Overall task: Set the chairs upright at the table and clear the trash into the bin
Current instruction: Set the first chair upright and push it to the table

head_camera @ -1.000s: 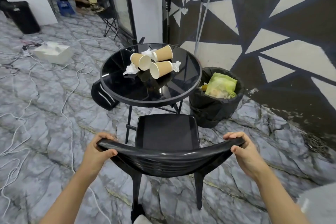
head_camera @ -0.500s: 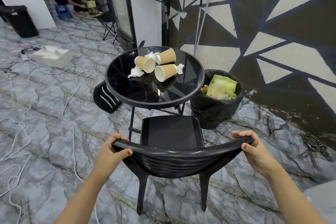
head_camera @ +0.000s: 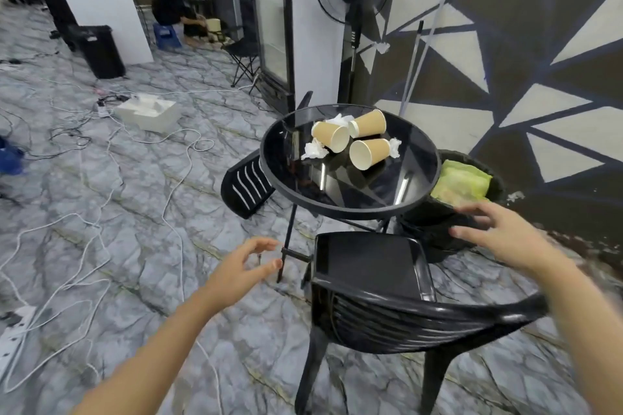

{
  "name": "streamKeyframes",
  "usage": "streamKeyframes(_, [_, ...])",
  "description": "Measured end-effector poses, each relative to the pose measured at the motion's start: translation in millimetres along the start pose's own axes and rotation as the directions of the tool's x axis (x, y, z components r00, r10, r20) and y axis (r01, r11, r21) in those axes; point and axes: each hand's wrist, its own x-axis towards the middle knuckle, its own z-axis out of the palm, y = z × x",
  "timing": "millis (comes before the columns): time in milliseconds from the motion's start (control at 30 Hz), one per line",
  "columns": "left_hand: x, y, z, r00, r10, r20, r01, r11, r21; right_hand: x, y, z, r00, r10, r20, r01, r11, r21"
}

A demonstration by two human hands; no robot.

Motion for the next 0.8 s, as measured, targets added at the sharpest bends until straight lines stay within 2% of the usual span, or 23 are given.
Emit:
streamKeyframes(100, [1.3, -15.2, -39.2, 0.999, 0.009, -0.033, -0.003, 0.985, 0.171, 24.6, -71.3, 77.3, 0.974, -0.184, 0.134, 0.196, 0.977, -0.086])
streamKeyframes(233, [-4.8, -42.1, -85.7, 0.994, -0.062, -0.085, 0.087, 0.942, 0.325, 41.0, -137.0, 176.8, 0.888, -0.260, 0.379, 0.354, 0.913, -0.204])
streamKeyframes(467, [-53.2, -99.9, -127.2, 0.928, -0.342, -0.145, 0.371, 0.815, 0.445, 35.7, -166.3, 303.5, 0.727, -0.095, 0.680, 0.450, 0.814, -0.368])
streamKeyframes(667, [-72.8, -131.8, -148.4, 0.861, -0.477, -0.177, 0.502, 0.741, 0.447, 43.2, -165.8, 358.0, 0.657, -0.047, 0.752, 0.482, 0.794, -0.371])
streamKeyframes(800, [-63.2, -150.0, -166.0, 0.841, -0.512, -0.176, 0.534, 0.733, 0.422, 68.3, -179.1, 387.2, 0.625, -0.013, 0.781, 0.505, 0.769, -0.391])
